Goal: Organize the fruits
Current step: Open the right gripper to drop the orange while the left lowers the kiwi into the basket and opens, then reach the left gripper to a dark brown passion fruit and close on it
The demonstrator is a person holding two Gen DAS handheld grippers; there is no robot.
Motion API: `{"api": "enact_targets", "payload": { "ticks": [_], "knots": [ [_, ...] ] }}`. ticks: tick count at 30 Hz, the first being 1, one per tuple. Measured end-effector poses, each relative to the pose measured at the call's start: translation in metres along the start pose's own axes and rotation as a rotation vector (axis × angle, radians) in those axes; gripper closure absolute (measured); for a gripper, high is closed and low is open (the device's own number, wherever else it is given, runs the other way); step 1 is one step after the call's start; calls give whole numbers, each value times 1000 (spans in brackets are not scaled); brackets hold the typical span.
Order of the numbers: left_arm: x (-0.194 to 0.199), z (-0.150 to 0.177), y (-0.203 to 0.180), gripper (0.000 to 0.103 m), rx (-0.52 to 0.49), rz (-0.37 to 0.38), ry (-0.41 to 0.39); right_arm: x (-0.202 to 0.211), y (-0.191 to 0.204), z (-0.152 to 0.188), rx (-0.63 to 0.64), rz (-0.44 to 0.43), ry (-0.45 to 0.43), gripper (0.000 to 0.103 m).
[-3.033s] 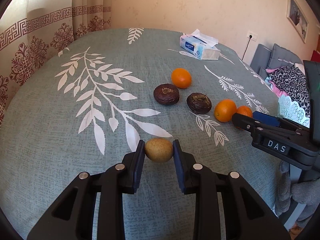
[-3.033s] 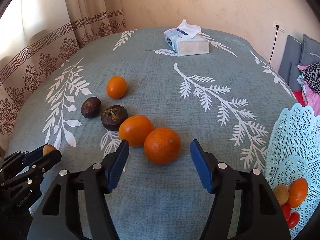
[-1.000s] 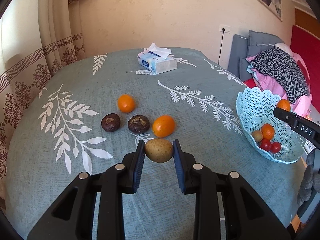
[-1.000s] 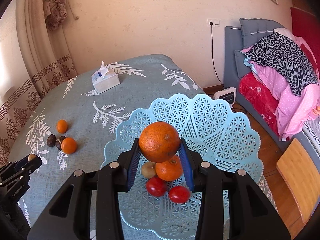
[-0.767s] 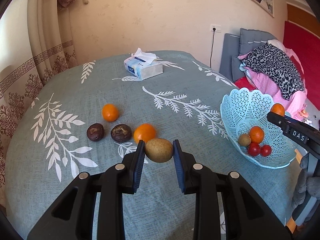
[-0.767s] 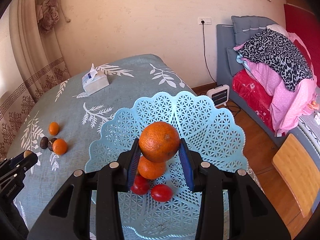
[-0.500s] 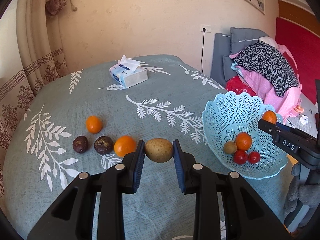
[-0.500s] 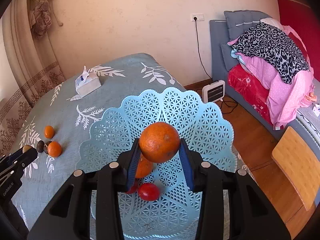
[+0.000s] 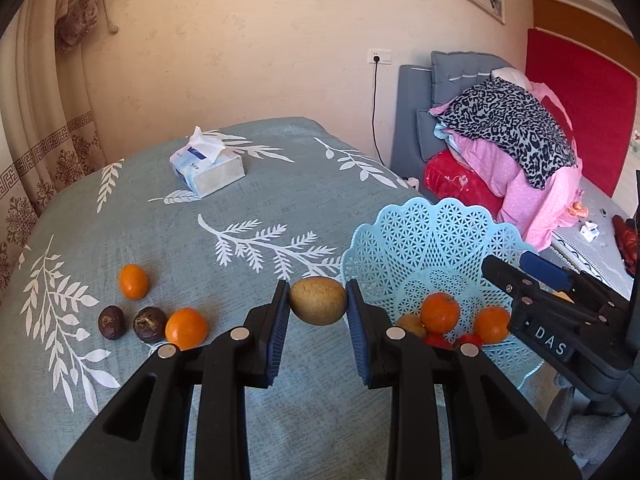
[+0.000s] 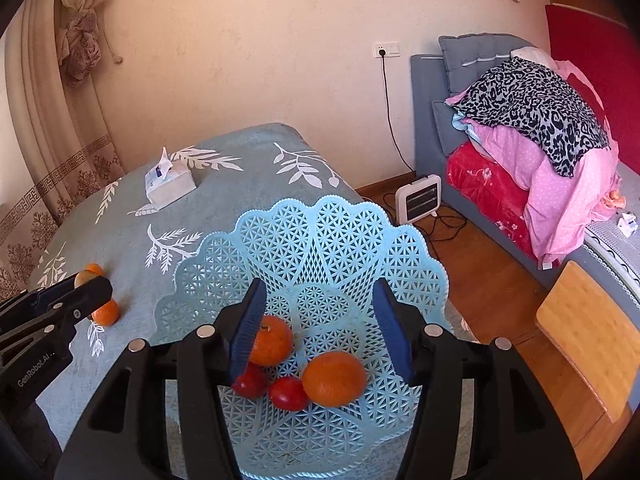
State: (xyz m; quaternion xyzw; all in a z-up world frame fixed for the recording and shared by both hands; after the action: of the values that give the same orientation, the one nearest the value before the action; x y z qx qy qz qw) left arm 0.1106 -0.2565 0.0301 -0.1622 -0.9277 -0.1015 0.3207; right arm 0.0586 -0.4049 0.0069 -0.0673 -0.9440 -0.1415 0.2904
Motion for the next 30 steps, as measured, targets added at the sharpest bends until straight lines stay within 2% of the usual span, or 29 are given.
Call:
{"api": "enact_targets", "payload": {
  "ticks": [11, 15, 17, 19, 23, 30],
  "knots": [
    [-24, -4, -38, 73, -18, 103, 30, 2, -7, -3, -2, 32, -27, 42],
    [-27, -2, -38, 54, -9, 102, 31, 2, -10, -4, -10, 37, -30, 42],
    [-28, -2, -34, 50, 0, 96, 34, 2, -10, -4, -9, 39, -32, 42],
    [-28, -2, -30, 40, 12, 90, 35, 3, -9, -4, -4, 43, -37, 36],
    [-25, -3, -19, 20, 23, 61, 19, 7, -6, -6, 18, 61, -55, 35],
    [-22, -1, 3, 17, 45, 9, 15, 10, 0, -7, 40, 69, -69, 29]
  ]
}}
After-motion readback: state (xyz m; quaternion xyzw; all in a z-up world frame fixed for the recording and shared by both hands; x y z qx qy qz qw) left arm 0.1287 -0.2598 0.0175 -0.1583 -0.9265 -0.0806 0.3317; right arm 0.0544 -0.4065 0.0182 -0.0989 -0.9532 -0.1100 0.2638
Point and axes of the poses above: each gripper's, at about its wrist camera, not at the fingertips, and x roughly against the way its jaws point, y to its left, z to its underside, the point moved 10 cm from there along -x, roughly the way its jaws point, and after that the axes turned 6 degrees about -z, right-handed, at the moved point
